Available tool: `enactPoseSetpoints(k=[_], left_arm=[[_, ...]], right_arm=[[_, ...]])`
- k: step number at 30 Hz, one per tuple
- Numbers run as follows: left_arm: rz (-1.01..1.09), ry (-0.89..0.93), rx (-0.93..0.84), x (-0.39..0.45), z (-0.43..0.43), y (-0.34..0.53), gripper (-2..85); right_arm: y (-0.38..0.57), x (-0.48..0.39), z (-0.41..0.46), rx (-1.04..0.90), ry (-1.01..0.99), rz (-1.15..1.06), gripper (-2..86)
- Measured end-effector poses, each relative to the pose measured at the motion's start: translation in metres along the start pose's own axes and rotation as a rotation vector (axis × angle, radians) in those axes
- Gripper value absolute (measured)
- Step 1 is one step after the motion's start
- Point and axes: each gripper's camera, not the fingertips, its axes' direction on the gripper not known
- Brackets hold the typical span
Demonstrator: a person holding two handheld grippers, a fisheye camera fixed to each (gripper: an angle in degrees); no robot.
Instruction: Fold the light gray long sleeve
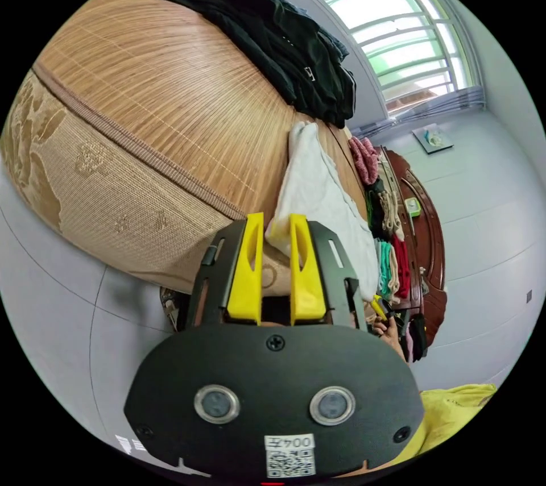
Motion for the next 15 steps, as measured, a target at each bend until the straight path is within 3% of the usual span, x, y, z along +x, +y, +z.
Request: enactPoseSetpoints(k=[5, 10, 15], left_arm=[[0.35, -0.142, 0.067, 0.112, -0.008, 0.02, 4.4], [0.878, -0.15, -0.174, 0.264, 0.095, 0.063, 1.2], [1.149, -0.301, -0.308, 0.321, 0.166, 0.094, 0.6]], right_arm=[[0.029, -0.096, 0.02, -0.053, 0.049, -0.319, 5.1], [0.066, -0.207, 0.101, -0.205, 0.093, -0.622, 4.0], [0.079, -0.25, 0.148, -0.254, 0.165, -0.724, 3.7]])
